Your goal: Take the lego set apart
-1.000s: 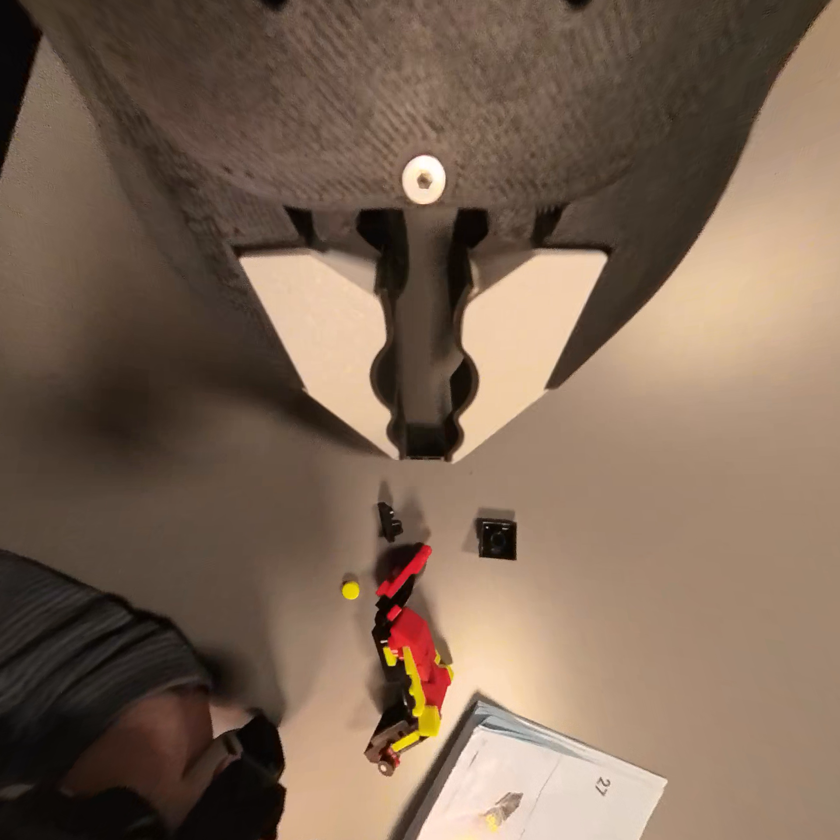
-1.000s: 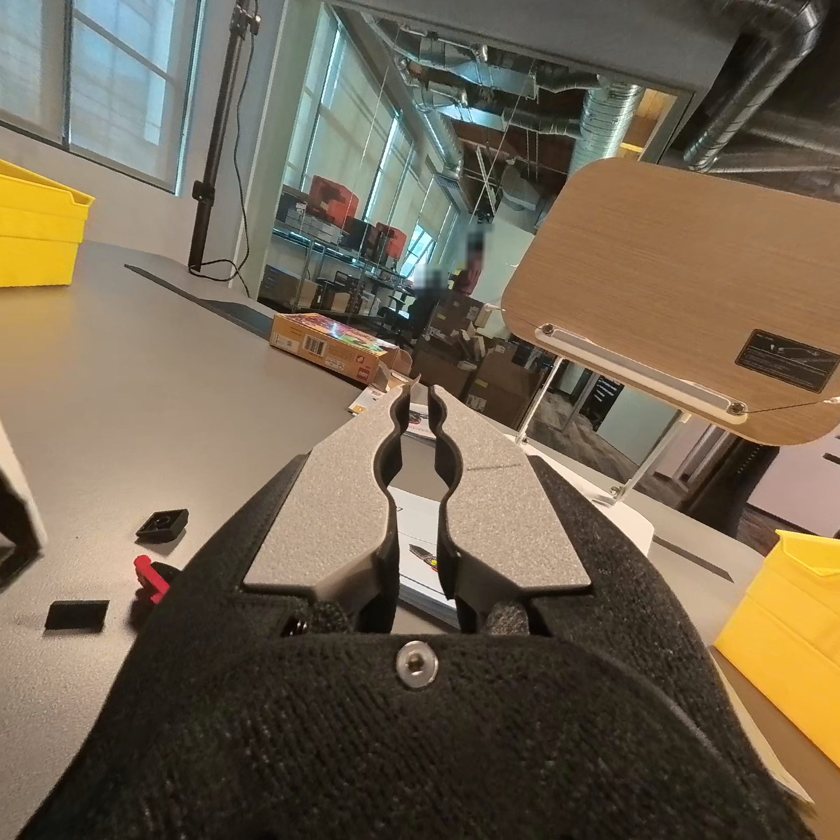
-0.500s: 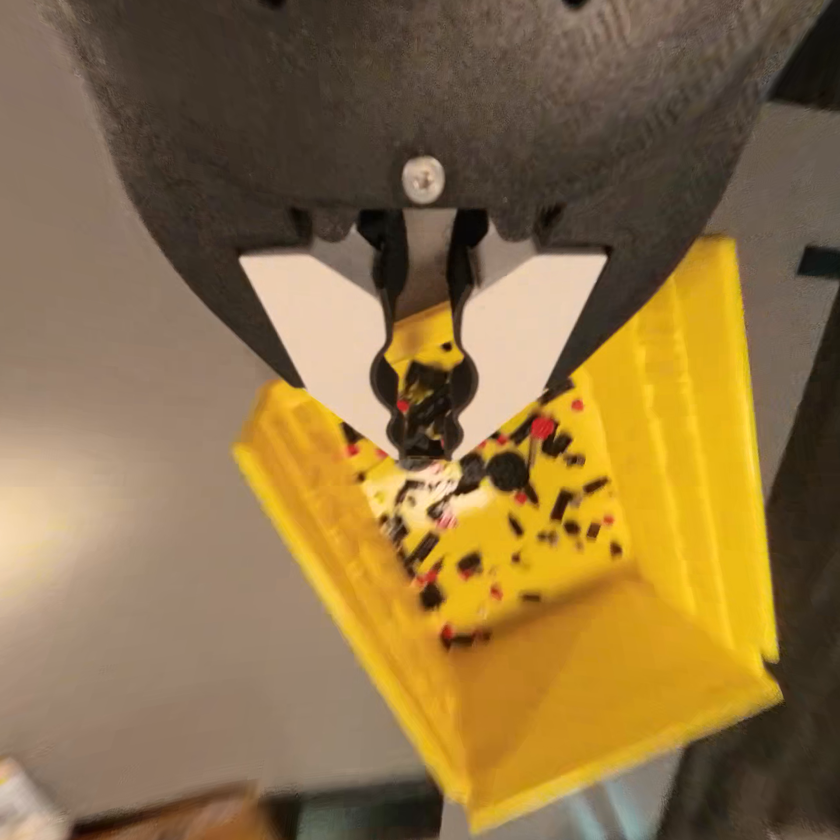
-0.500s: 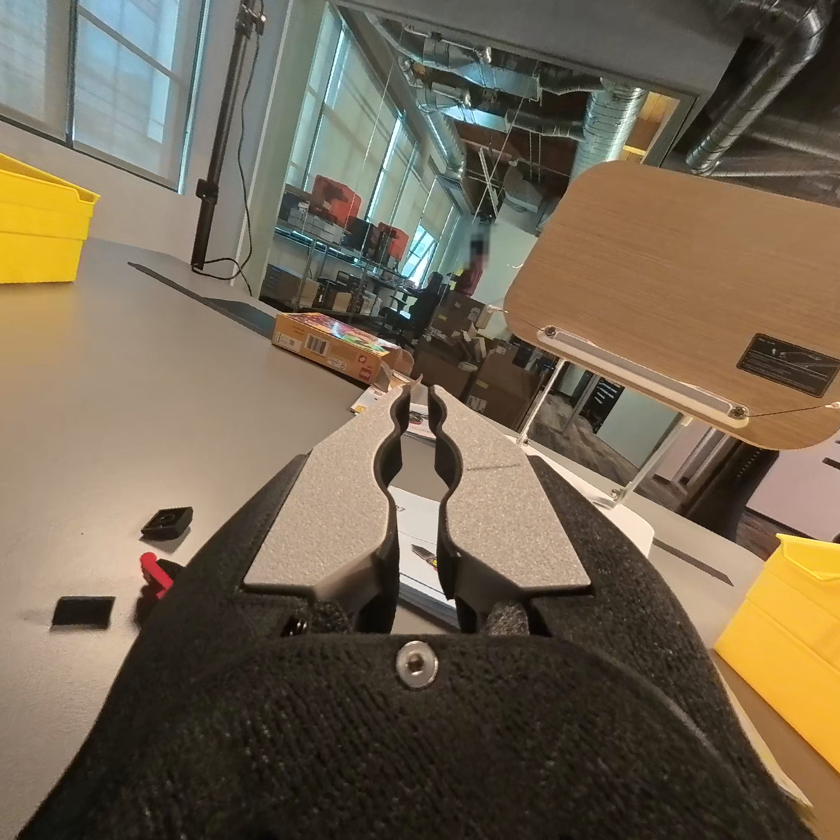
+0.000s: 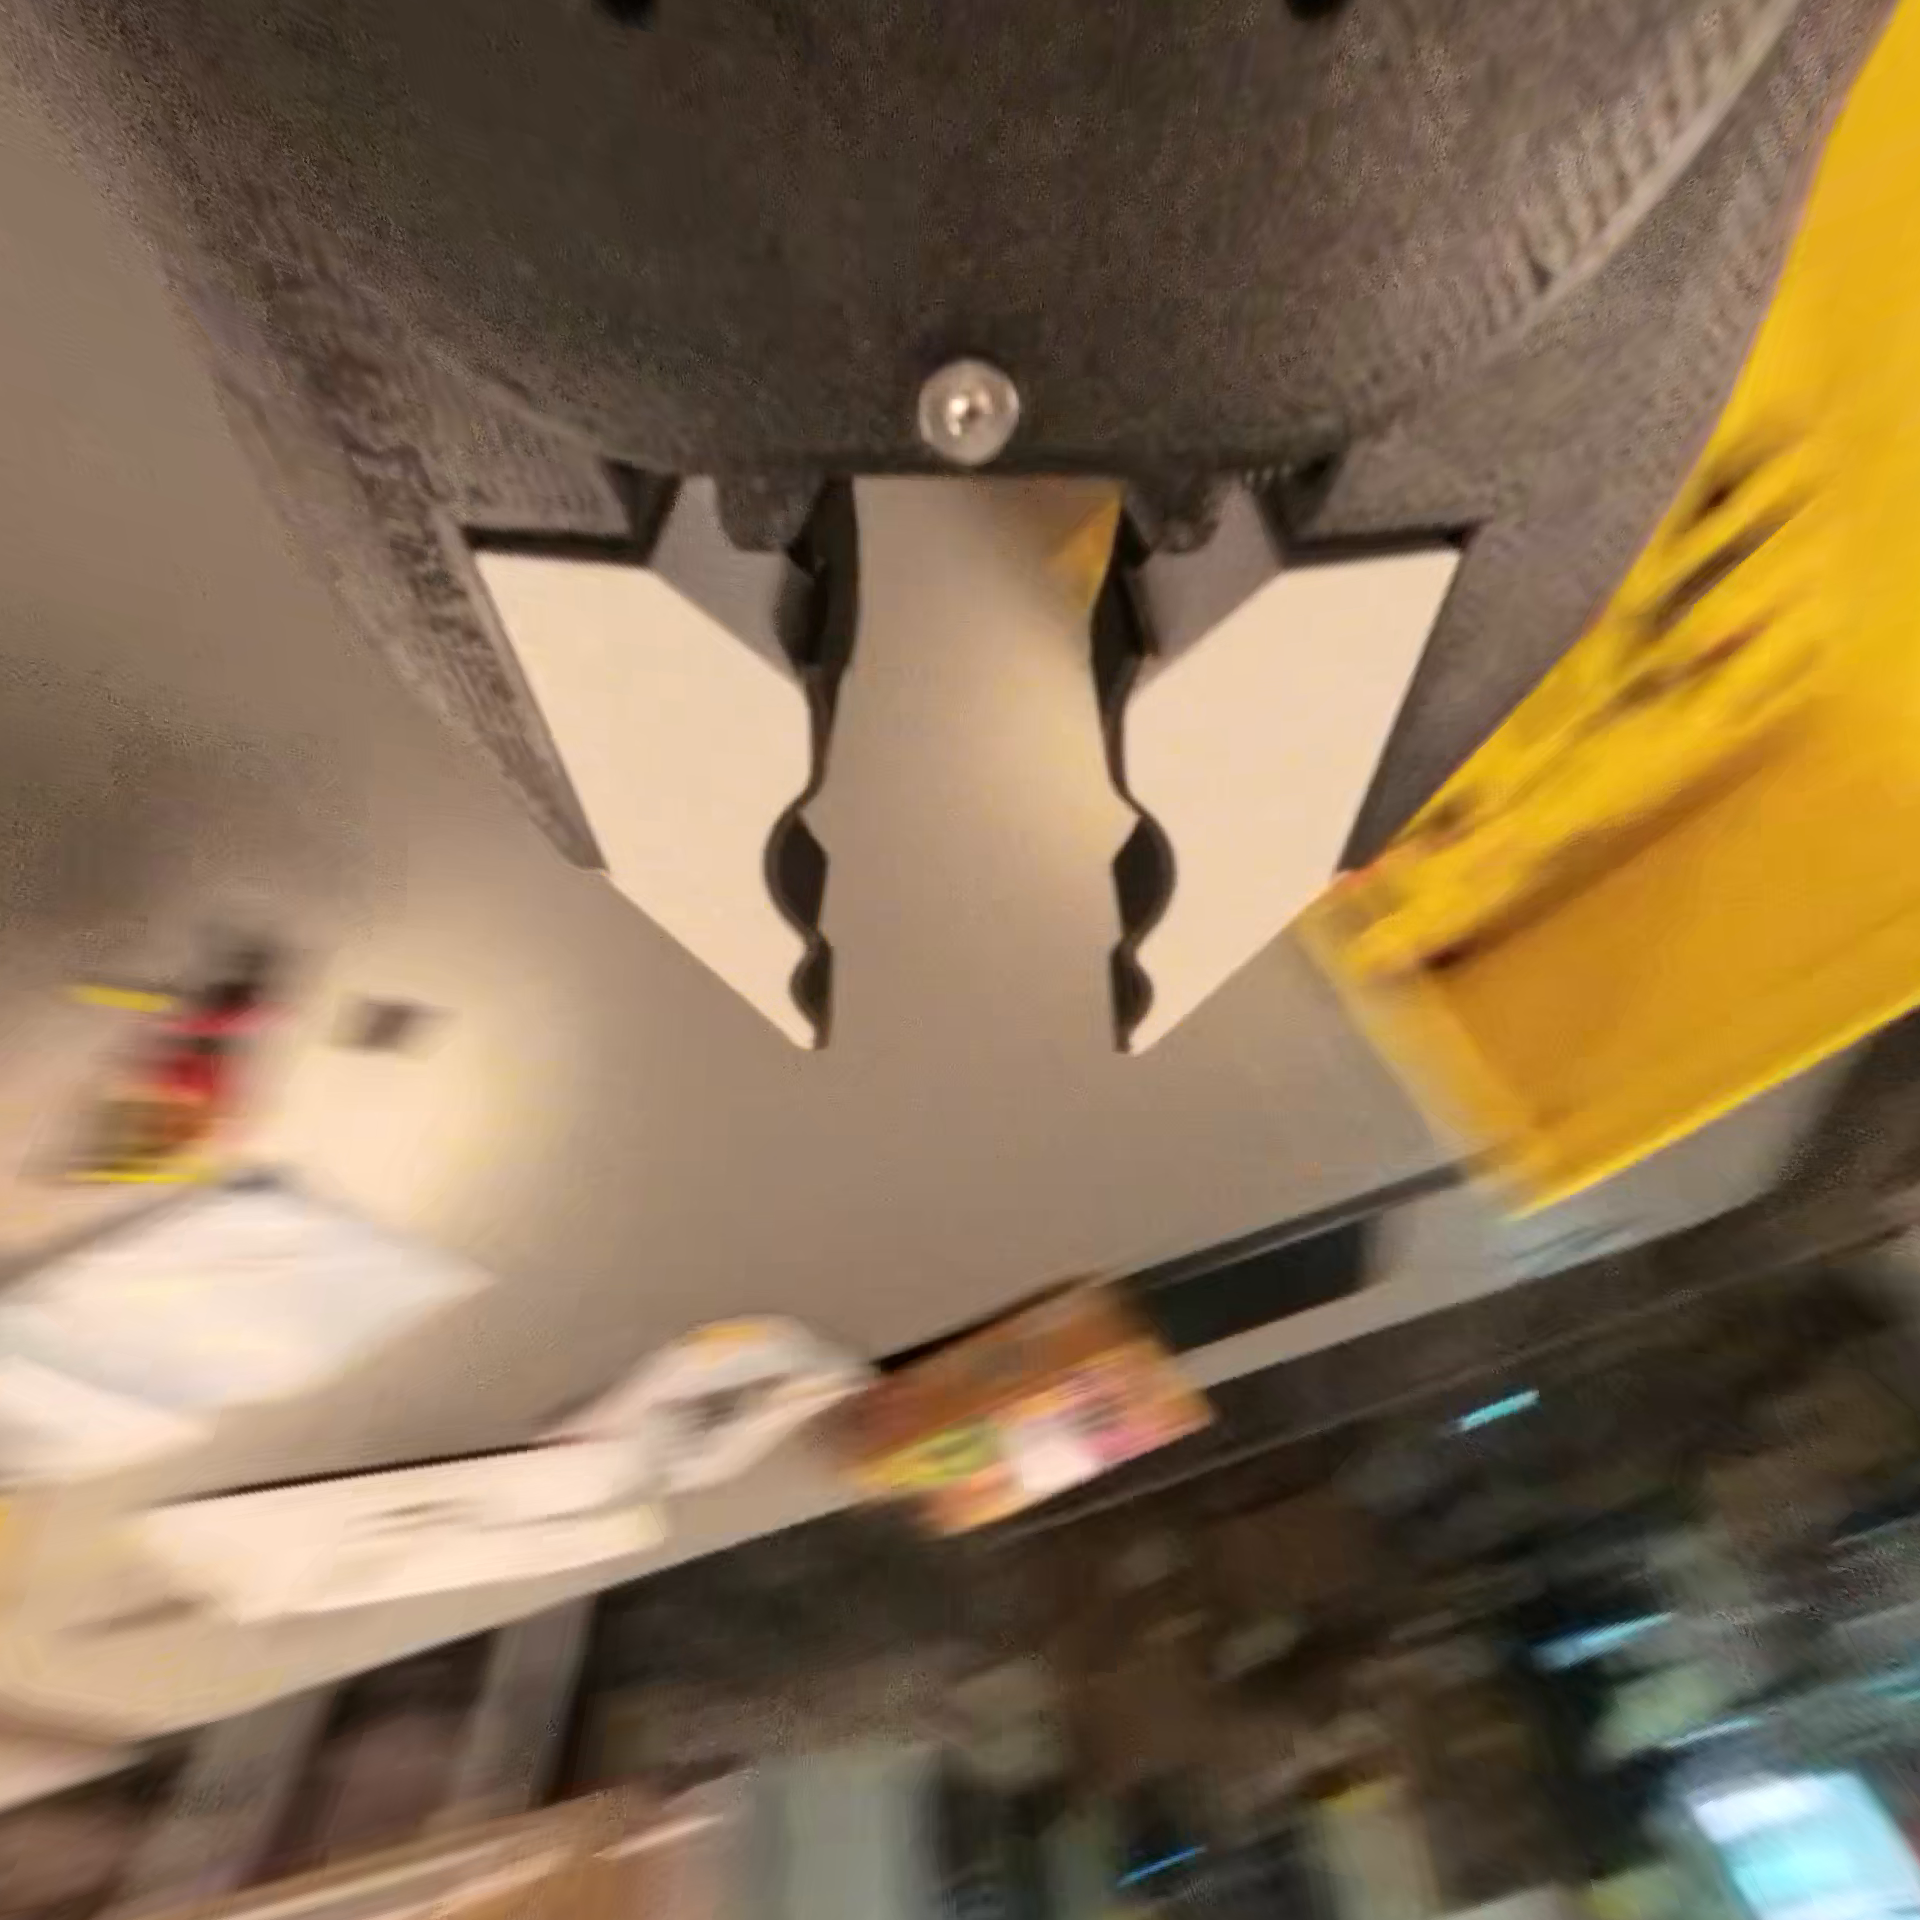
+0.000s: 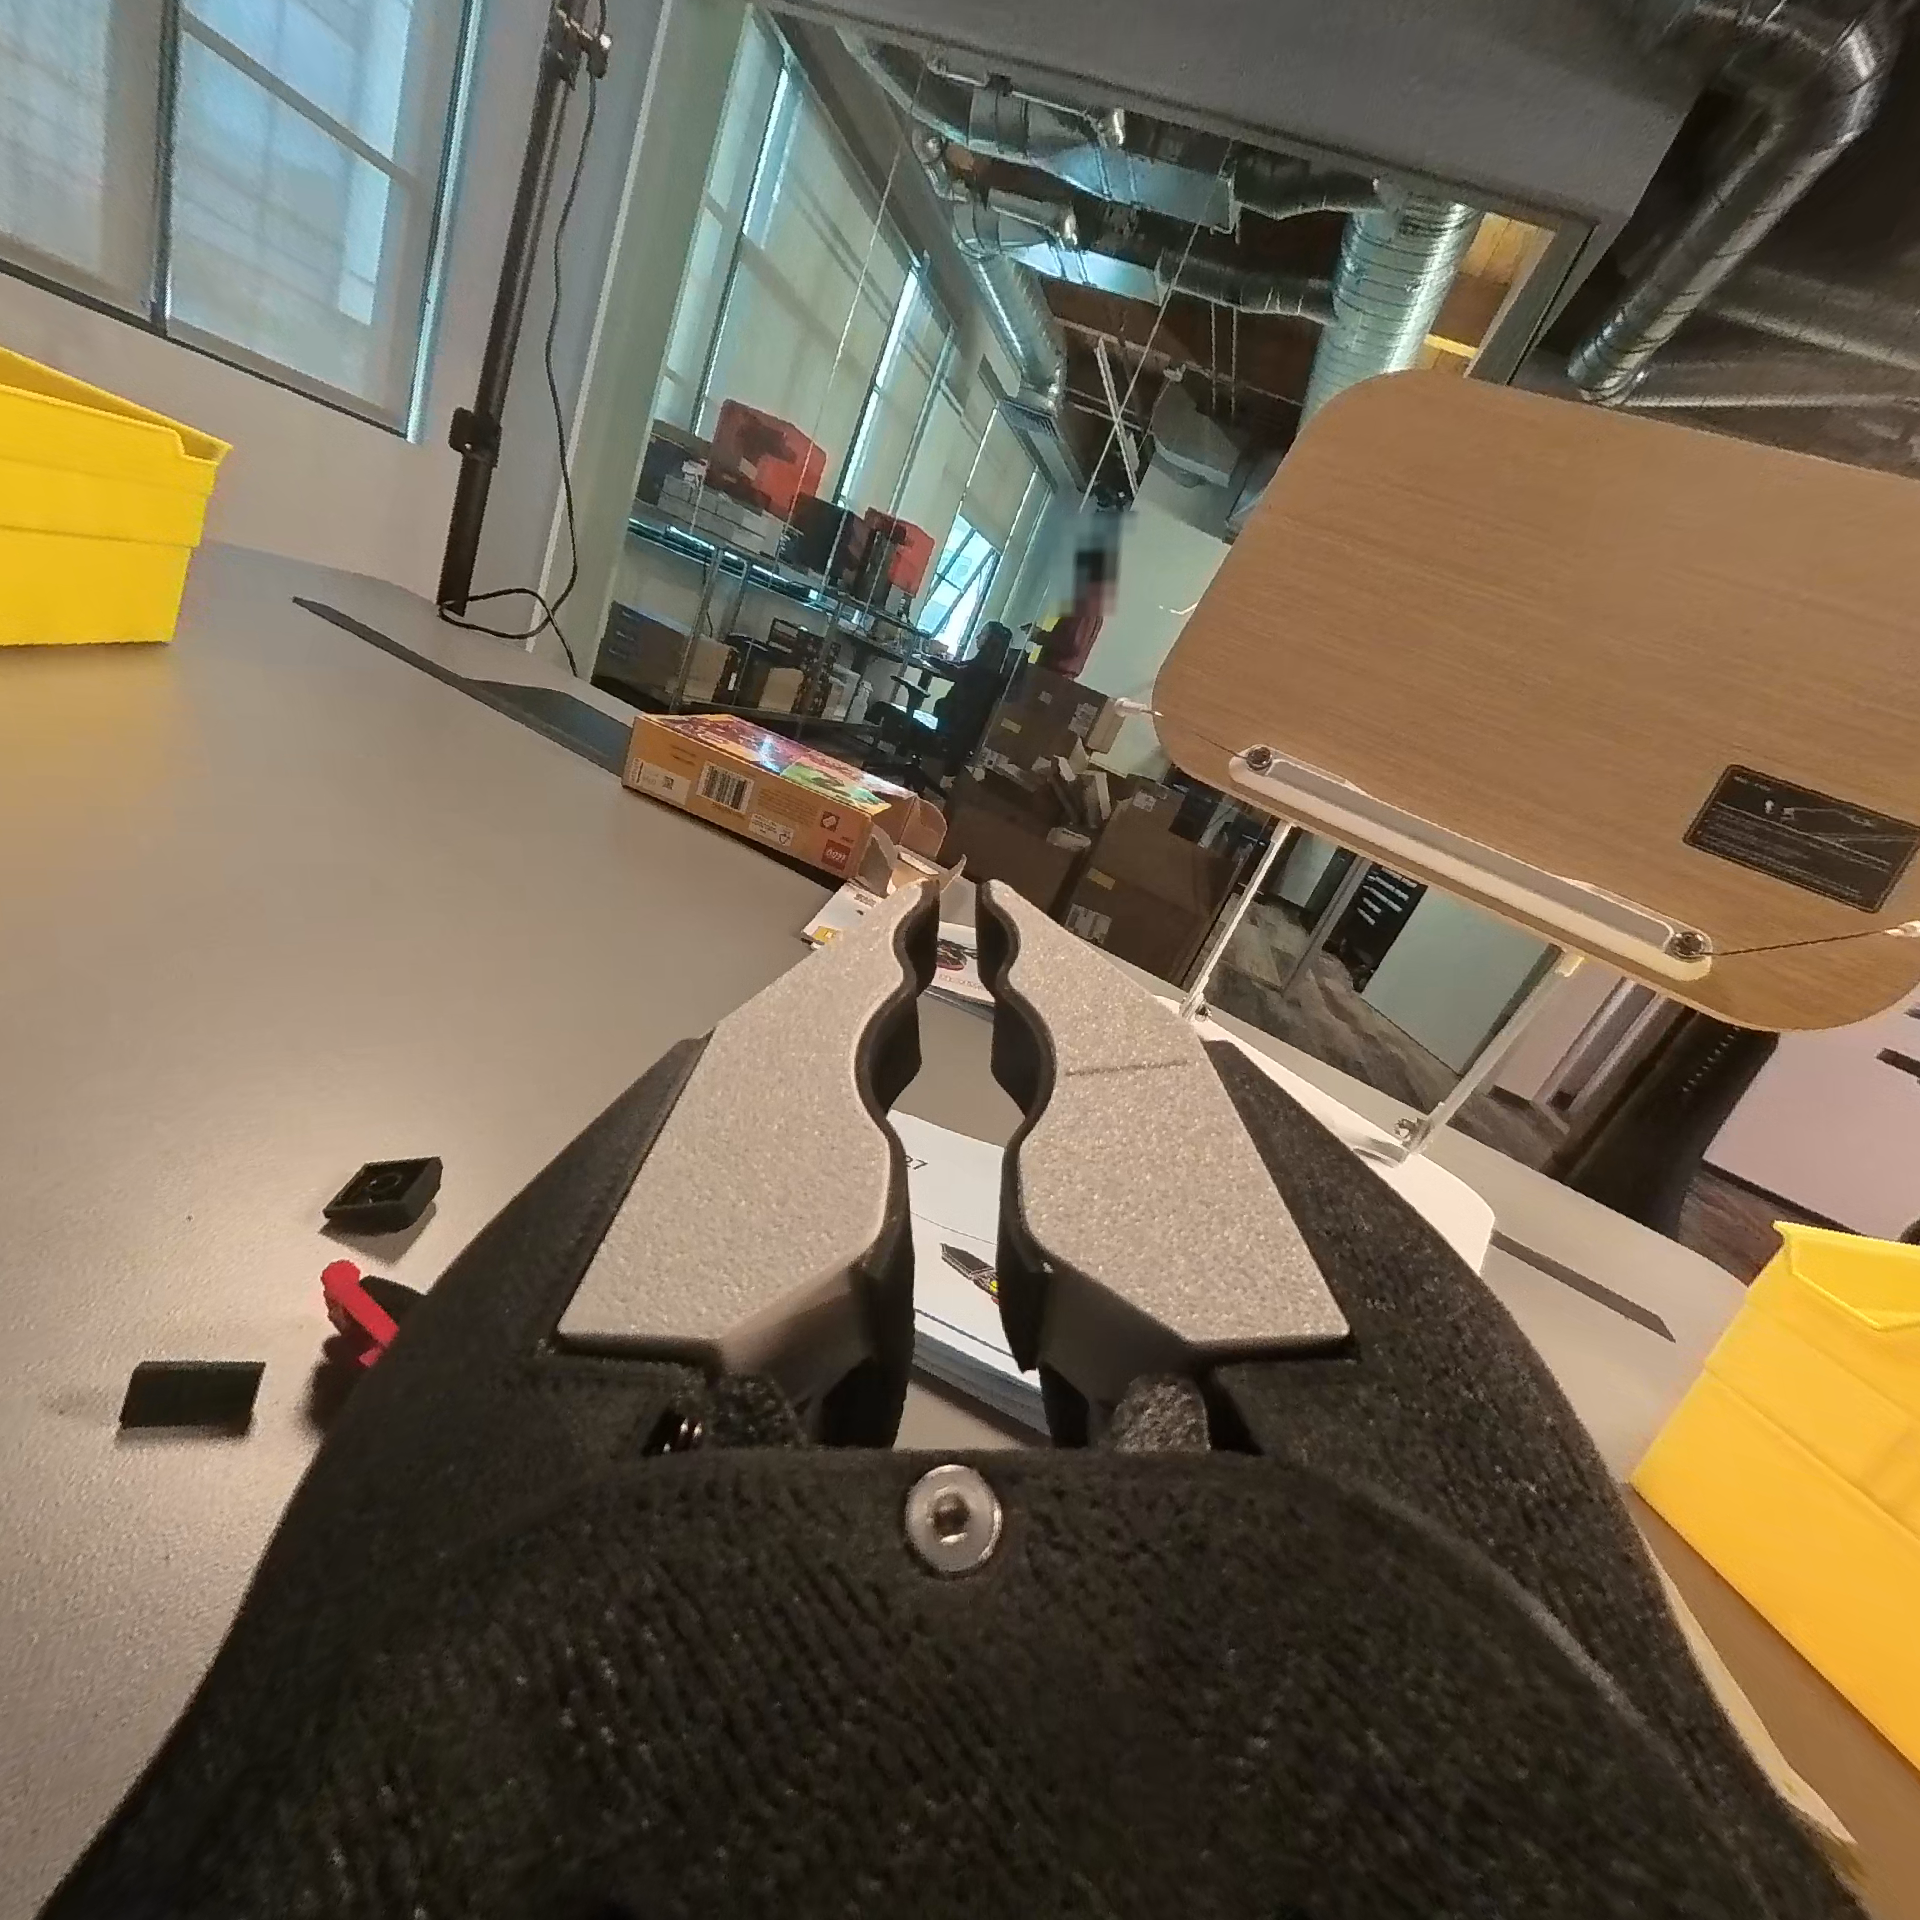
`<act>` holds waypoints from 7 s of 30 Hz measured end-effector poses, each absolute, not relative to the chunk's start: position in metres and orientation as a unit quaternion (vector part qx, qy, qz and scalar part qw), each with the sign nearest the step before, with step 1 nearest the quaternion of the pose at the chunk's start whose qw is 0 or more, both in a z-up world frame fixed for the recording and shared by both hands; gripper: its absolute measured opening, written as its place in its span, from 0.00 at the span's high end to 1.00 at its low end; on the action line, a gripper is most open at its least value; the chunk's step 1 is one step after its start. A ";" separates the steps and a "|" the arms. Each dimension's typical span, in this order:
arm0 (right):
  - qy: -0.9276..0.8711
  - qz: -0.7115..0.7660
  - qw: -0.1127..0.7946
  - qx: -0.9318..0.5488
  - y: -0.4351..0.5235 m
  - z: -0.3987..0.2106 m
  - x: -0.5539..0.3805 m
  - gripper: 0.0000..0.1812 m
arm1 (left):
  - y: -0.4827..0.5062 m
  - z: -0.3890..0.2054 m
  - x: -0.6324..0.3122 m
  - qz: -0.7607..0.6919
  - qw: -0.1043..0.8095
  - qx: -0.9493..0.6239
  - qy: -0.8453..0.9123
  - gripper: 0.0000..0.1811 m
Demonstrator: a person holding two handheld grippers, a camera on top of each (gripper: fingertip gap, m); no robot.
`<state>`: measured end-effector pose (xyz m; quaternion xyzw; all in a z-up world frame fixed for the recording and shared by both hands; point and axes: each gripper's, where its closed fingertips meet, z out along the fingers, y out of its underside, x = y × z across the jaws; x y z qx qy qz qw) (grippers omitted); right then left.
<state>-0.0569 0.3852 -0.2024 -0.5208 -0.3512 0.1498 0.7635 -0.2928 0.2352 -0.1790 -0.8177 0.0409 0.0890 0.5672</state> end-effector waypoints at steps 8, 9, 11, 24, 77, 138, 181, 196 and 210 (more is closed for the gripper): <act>-0.347 0.157 0.764 -0.521 0.386 -0.201 -0.055 0.98 | 0.307 -0.295 -0.130 -0.166 0.384 -0.866 0.276 0.76; -0.347 0.156 0.764 -0.521 0.386 -0.201 -0.055 0.98 | 0.314 -0.305 -0.130 -0.150 0.369 -0.874 0.278 0.73; -0.347 0.156 0.764 -0.521 0.386 -0.202 -0.055 0.98 | 0.322 -0.318 -0.129 -0.135 0.350 -0.882 0.286 0.72; -0.349 0.155 0.763 -0.521 0.387 -0.202 -0.055 0.98 | 0.309 -0.254 -0.091 -0.369 0.454 -0.759 0.287 0.92; -0.342 0.152 0.766 -0.523 0.388 -0.201 -0.052 0.98 | 0.254 -0.262 -0.127 -0.183 0.450 -0.854 0.187 0.77; -0.343 0.158 0.765 -0.522 0.388 -0.201 -0.053 0.98 | 0.229 -0.220 -0.269 0.193 0.413 -0.889 0.044 0.86; -0.291 0.152 0.775 -0.540 0.404 -0.196 -0.029 0.98 | 0.248 -0.185 -0.244 0.115 0.529 -0.837 0.084 0.97; -0.298 0.141 0.777 -0.536 0.402 -0.197 -0.029 0.98 | 0.176 -0.268 -0.452 0.096 0.287 -0.924 -0.235 0.81; -0.292 0.143 0.778 -0.538 0.402 -0.197 -0.027 0.97 | 0.183 -0.180 -0.404 0.119 0.447 -0.868 -0.179 0.74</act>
